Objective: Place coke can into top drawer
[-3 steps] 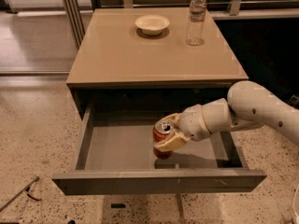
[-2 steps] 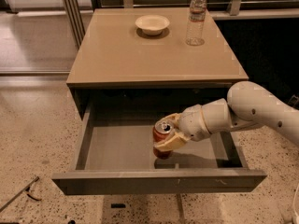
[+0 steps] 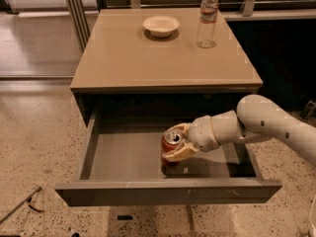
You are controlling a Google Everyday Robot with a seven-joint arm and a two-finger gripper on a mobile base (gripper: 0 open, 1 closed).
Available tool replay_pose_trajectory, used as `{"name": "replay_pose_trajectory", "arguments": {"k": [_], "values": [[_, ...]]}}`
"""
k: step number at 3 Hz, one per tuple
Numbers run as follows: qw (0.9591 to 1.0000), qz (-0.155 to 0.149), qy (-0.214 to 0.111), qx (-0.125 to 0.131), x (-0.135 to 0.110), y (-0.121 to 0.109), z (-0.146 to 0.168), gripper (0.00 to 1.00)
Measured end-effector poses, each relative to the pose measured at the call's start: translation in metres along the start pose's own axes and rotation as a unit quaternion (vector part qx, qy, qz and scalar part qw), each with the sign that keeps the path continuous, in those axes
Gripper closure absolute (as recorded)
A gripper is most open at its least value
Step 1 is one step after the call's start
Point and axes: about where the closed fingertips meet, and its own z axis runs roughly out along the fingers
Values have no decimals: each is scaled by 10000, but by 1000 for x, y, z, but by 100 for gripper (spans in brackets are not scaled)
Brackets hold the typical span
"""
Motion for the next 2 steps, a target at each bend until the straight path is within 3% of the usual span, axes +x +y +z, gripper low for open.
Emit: {"name": "replay_pose_trajectory", "arguments": {"k": [2], "values": [[9999,-120,-118,1,28,-17,13,100]]}}
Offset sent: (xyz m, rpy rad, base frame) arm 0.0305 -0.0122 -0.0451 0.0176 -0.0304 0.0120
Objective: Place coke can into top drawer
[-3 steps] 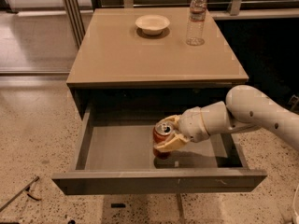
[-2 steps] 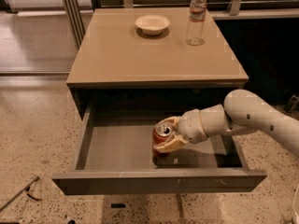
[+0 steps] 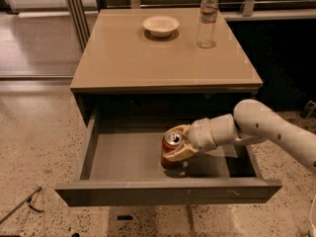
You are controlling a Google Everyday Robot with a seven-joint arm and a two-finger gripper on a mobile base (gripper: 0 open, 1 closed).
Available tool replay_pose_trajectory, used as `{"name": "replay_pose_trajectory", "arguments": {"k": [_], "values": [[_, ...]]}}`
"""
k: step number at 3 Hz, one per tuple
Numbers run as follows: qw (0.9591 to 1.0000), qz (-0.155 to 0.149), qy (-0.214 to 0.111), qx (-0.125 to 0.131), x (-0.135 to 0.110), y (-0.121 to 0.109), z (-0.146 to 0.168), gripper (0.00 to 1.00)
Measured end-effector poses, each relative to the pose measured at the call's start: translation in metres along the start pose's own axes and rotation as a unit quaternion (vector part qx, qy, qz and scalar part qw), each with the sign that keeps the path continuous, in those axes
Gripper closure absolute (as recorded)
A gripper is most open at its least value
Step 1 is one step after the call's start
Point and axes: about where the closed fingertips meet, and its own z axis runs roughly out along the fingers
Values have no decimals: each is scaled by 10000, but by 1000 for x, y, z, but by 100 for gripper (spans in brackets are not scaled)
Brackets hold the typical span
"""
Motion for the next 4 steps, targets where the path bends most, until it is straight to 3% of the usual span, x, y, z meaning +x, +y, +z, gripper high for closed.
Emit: {"name": "replay_pose_trajectory", "arguments": {"k": [1,2,4], "values": [[10000,3,64,-31,11,-7,3,100],[10000,3,64,-31,11,-7,3,81],[10000,3,64,-32,11,-7,3,35]]}}
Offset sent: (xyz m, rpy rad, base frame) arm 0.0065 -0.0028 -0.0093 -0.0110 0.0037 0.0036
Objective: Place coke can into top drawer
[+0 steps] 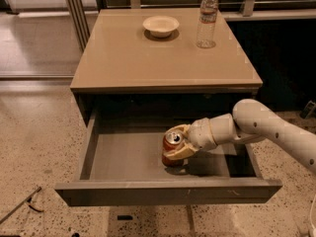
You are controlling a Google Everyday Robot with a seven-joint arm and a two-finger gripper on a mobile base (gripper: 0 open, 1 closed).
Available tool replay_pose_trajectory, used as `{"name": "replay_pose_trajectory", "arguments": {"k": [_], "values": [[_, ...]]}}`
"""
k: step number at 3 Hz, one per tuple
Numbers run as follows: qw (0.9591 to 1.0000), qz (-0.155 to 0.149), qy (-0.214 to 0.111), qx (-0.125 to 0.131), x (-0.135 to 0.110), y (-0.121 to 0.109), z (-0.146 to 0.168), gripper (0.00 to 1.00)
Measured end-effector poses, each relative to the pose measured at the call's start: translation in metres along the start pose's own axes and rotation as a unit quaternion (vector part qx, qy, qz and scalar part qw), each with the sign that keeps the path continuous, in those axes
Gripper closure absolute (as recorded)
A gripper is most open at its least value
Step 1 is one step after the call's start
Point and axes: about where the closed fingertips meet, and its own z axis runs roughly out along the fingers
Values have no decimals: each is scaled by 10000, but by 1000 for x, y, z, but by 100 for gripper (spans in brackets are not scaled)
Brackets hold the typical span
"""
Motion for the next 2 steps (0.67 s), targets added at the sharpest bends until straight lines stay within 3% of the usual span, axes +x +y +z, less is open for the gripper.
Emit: {"name": "replay_pose_trajectory", "arguments": {"k": [1,2], "values": [[10000,0,0,0,0,0,0,11],[10000,0,0,-1,0,0,0,0]]}}
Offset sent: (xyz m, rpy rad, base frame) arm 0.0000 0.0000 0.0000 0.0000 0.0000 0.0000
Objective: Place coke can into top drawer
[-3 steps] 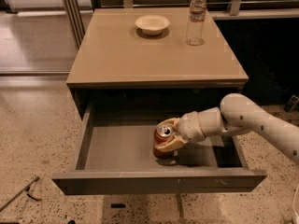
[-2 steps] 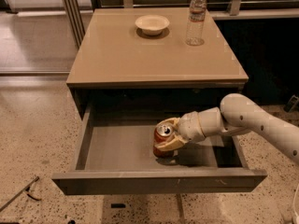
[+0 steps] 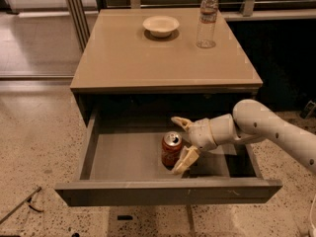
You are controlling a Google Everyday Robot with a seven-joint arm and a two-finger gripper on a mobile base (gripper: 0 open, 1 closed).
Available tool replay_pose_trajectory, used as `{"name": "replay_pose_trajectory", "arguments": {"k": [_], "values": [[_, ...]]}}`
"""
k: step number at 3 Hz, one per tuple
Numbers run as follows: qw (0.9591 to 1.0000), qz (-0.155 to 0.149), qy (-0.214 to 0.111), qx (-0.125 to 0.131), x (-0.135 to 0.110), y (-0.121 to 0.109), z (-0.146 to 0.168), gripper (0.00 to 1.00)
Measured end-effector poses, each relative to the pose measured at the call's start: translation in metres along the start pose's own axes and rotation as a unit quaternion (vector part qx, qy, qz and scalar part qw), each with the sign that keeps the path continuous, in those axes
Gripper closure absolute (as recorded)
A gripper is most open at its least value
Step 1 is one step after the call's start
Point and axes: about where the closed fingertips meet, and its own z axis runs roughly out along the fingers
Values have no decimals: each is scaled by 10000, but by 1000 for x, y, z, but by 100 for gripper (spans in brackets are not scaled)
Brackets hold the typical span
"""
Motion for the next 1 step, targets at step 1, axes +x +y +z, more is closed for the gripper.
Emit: {"name": "replay_pose_trajectory", "arguments": {"k": [1], "values": [[10000,0,0,0,0,0,0,0]]}}
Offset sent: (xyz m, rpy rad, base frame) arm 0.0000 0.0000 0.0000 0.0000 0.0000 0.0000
